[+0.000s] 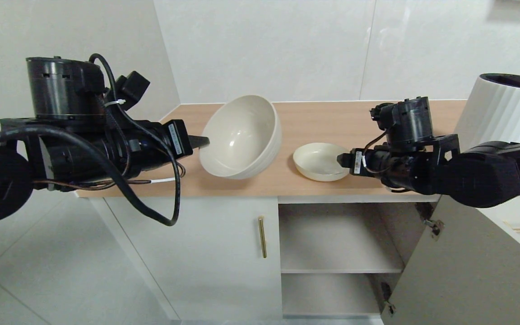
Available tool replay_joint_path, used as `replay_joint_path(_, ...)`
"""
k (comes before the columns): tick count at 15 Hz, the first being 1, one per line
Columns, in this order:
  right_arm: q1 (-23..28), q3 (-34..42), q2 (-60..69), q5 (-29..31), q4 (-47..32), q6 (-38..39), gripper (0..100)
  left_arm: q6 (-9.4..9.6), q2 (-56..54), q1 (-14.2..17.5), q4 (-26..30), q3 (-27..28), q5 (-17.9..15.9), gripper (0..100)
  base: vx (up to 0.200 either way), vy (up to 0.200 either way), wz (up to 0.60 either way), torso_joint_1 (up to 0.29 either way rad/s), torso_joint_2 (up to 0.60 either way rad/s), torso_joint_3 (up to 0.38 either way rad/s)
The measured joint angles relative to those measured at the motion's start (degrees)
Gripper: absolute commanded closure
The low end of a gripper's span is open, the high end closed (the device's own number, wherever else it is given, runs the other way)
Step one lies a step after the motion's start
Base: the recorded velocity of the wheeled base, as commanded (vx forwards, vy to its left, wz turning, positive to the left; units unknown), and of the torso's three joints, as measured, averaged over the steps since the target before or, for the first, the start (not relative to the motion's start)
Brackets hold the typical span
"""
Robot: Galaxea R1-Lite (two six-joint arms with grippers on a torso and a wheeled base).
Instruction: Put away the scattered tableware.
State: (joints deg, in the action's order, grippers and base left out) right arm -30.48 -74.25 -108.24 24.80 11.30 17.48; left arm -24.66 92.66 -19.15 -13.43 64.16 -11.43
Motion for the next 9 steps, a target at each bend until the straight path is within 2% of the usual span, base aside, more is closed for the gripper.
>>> replay_joint_path(4, 0.0, -0.2, -1.0, 0.0, 0.0, 0.0, 0, 0.00, 0.0, 0.0, 0.0, -0.2, 0.0, 100, 0.000, 0.000, 0.00, 0.000, 0.00, 0.000)
replay_joint_path(5, 0.0, -0.4, -1.2, -0.1, 0.1, 0.0, 100, 0.00, 0.0, 0.0, 0.0, -0.2, 0.0, 100, 0.000, 0.000, 0.00, 0.000, 0.00, 0.000)
replay_joint_path(9, 0.2, -0.7, -1.7, -0.4, 0.1, 0.0, 100, 0.00, -0.1, 0.0, 0.0, -0.3, 0.0, 100, 0.000, 0.000, 0.00, 0.000, 0.00, 0.000)
